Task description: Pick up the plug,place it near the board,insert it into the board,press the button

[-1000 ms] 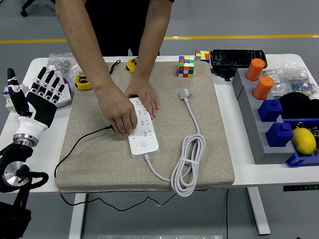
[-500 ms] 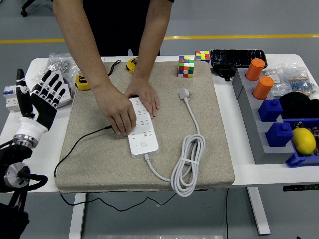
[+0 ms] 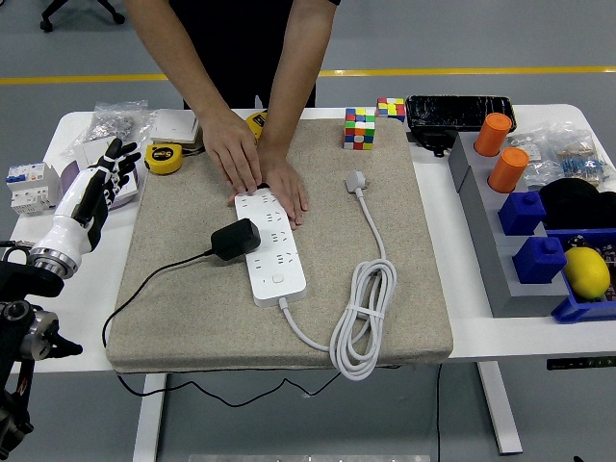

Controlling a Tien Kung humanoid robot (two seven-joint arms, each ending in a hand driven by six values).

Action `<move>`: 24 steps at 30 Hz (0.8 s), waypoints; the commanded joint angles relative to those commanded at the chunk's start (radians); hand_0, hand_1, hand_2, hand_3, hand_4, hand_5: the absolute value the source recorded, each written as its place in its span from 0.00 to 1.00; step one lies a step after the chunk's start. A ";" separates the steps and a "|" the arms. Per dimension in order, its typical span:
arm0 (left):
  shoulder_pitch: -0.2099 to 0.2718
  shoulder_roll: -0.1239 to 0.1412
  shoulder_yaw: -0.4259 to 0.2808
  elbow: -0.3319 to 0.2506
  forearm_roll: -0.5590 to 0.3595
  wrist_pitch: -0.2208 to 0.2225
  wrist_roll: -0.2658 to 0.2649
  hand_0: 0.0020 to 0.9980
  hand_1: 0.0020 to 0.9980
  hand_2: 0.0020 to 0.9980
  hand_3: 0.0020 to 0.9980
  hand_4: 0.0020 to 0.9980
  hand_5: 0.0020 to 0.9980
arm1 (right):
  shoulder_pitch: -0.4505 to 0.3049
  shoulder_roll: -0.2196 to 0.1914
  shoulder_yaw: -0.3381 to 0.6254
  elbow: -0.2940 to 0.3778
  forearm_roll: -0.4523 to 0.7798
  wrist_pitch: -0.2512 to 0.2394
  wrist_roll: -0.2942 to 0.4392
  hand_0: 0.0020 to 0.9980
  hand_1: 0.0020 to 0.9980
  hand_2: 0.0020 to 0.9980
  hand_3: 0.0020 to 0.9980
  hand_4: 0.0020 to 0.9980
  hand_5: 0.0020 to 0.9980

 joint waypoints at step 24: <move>-0.085 0.017 0.326 0.026 0.783 -0.021 0.057 1.00 1.00 0.95 0.91 1.00 0.57 | -0.002 -0.007 -0.009 0.000 -0.007 0.001 -0.002 0.95 0.90 0.85 0.87 1.00 0.95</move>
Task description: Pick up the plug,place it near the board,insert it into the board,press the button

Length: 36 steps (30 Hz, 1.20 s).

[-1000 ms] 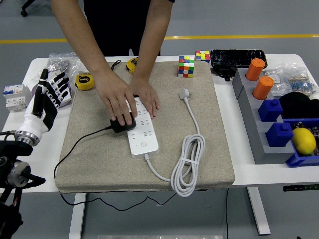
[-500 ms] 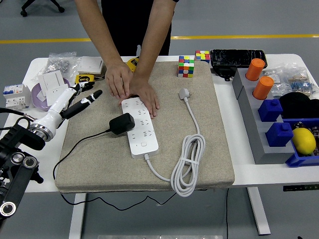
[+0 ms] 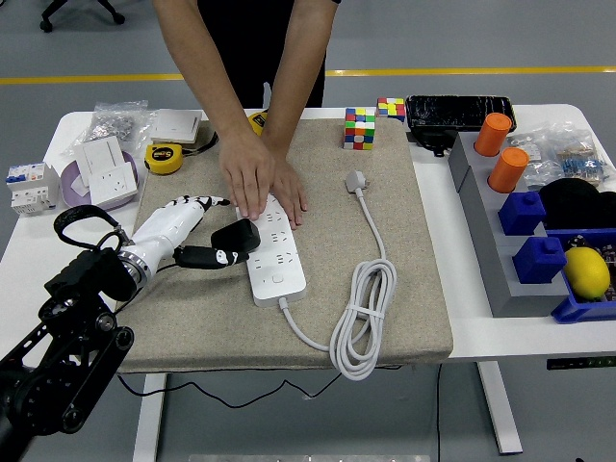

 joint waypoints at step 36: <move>-0.058 -0.061 0.041 0.180 0.000 0.182 -0.034 0.72 0.67 0.62 0.67 1.00 0.34 | 0.007 0.002 0.006 0.000 0.005 -0.001 0.003 0.95 0.90 0.85 0.87 1.00 0.95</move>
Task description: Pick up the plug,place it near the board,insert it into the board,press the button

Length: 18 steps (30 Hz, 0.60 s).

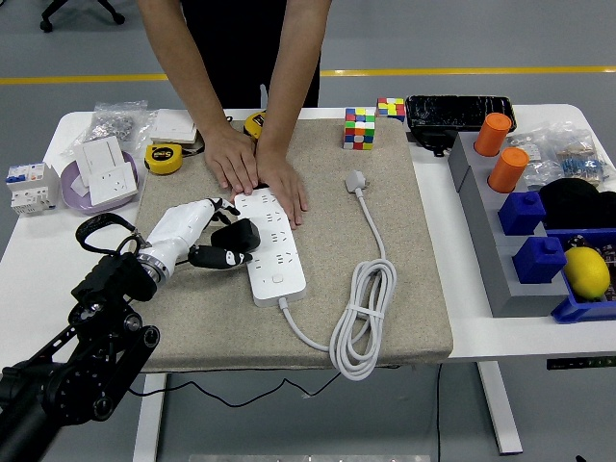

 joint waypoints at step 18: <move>0.004 0.002 0.004 -0.002 0.000 0.018 0.014 0.55 0.50 0.46 0.52 0.56 0.05 | -0.003 -0.002 0.004 0.000 -0.005 -0.001 -0.002 0.95 0.90 0.85 0.87 1.00 0.95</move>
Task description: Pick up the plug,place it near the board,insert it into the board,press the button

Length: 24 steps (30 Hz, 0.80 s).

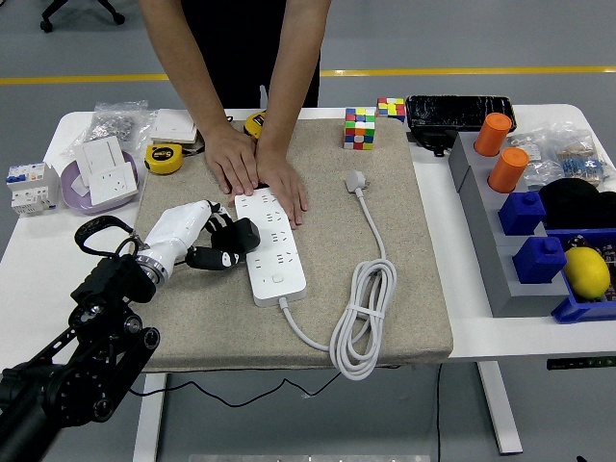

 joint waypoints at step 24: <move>0.065 0.015 -0.186 -0.166 0.000 0.020 0.006 0.37 0.41 0.38 0.40 0.48 0.00 | -0.003 0.002 -0.004 0.000 0.007 -0.001 0.000 0.95 0.90 0.85 0.87 1.00 0.95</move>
